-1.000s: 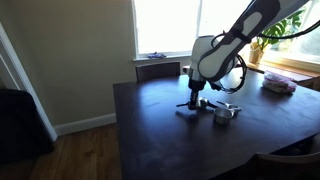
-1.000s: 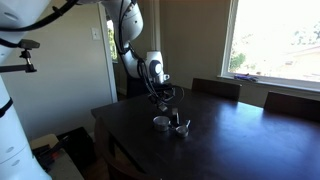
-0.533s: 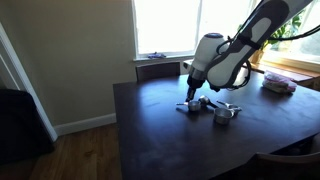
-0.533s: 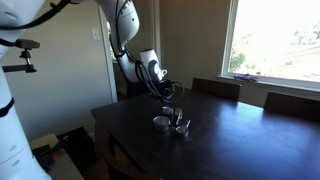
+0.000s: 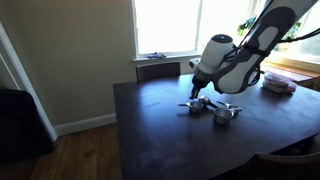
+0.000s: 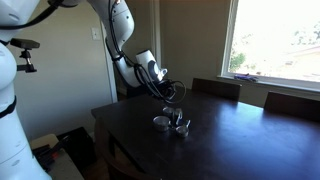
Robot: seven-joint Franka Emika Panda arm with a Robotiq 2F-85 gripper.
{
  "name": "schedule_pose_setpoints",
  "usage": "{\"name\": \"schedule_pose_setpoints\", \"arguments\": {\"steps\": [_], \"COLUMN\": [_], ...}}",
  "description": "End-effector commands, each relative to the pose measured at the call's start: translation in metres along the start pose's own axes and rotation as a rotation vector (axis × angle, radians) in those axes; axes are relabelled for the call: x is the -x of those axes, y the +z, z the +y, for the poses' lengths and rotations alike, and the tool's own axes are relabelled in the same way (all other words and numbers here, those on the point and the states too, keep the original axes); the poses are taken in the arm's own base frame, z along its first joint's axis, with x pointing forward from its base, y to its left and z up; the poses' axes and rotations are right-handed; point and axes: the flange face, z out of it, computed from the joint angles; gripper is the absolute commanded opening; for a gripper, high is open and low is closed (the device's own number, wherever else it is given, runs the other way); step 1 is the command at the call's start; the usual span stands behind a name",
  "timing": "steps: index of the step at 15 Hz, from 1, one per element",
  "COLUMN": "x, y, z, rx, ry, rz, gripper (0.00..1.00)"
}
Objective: Unstack the four measuring cups
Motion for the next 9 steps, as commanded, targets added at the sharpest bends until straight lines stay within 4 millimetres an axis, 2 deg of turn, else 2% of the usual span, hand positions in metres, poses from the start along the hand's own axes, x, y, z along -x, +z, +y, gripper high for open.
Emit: {"name": "schedule_pose_setpoints", "arguments": {"steps": [1,2,3,4,9], "x": [0.008,0.008,0.008,0.008,0.012], "y": [-0.028,-0.032,-0.035,-0.039,-0.055], "z": [0.012,0.018,0.023,0.030,0.066], "rx": [0.015,0.015,0.016,0.013,-0.014], "ry": [0.072,0.096,0.115,0.135,0.268], "rz": [-0.021,-0.025,-0.028,-0.039,-0.131], "gripper": [0.06,0.07,0.32,0.33,0.63]}}
